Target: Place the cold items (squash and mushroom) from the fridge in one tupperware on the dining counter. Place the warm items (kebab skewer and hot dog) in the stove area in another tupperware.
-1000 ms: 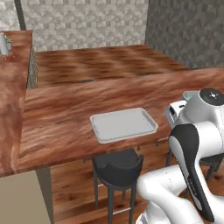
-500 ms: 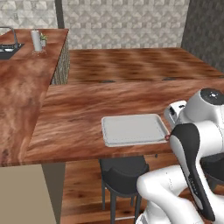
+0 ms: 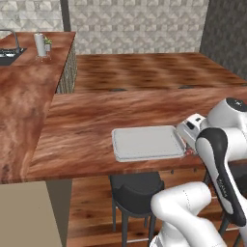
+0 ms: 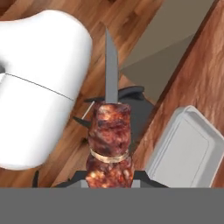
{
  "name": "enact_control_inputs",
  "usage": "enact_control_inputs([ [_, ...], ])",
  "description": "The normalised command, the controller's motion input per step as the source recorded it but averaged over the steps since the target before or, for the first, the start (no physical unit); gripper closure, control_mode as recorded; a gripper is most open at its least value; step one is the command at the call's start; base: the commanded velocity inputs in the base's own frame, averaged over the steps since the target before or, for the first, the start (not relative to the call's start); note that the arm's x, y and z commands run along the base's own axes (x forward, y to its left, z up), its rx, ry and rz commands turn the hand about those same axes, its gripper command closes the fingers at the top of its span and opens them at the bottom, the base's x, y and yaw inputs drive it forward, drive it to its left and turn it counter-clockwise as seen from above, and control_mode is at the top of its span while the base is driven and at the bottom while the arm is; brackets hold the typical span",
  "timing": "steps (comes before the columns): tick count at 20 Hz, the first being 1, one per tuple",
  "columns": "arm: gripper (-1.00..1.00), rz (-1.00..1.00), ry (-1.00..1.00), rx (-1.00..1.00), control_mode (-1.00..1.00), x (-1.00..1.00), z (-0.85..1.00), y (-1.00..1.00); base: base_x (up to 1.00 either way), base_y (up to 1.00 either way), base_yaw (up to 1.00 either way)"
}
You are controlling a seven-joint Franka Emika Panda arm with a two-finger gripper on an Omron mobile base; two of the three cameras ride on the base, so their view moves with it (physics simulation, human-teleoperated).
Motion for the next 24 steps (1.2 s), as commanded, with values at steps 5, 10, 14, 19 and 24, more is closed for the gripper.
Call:
enact_control_inputs([
  [5,1.0,0.12,0.0,0.0,-1.0,0.92,-0.3,0.08,0.0,0.0,0.0],
  [10,1.0,0.07,0.04,0.01,-1.0,0.99,-0.35,0.01,0.0,0.0,0.0],
  [14,1.0,0.0,0.06,0.0,-1.0,0.93,-0.3,0.2,0.0,0.0,0.0],
  [19,1.0,0.0,0.11,-0.02,-1.0,0.91,-0.35,0.37,0.0,0.0,0.0],
  [24,1.0,0.0,0.16,-0.09,-1.0,0.94,-0.35,0.4,0.0,0.0,0.0],
])
